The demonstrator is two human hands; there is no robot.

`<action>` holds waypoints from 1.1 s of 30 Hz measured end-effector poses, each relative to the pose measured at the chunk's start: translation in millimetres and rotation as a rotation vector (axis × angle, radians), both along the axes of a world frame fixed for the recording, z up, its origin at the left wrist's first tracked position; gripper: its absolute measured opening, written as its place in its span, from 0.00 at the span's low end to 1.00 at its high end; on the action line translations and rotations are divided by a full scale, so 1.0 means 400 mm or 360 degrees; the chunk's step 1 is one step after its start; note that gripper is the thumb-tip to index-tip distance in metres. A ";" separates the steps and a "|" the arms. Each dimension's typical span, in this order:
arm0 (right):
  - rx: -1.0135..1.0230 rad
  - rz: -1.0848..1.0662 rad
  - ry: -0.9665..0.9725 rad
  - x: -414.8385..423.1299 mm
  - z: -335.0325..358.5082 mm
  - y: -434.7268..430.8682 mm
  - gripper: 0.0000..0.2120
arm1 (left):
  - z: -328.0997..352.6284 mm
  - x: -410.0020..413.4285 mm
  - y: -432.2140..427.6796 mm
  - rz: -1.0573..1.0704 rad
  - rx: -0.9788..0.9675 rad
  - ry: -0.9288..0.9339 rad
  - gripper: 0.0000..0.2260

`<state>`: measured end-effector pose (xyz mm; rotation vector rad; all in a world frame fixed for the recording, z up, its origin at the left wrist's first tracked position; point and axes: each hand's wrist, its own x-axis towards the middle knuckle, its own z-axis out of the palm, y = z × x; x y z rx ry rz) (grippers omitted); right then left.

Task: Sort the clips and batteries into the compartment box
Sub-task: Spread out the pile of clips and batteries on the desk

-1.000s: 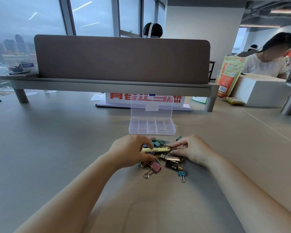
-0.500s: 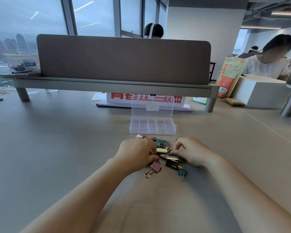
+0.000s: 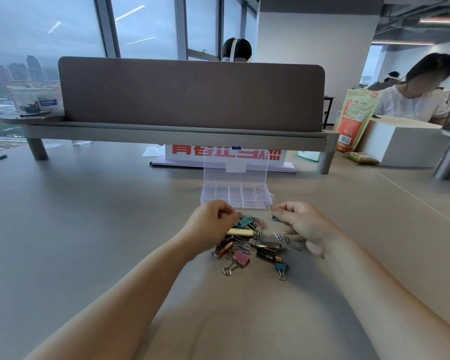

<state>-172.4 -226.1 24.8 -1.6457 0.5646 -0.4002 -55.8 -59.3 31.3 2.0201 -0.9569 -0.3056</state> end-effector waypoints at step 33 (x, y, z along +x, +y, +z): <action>-0.1029 0.0265 0.0601 0.042 -0.014 -0.016 0.28 | 0.002 -0.003 0.017 -0.0278 0.0667 -0.0884 0.11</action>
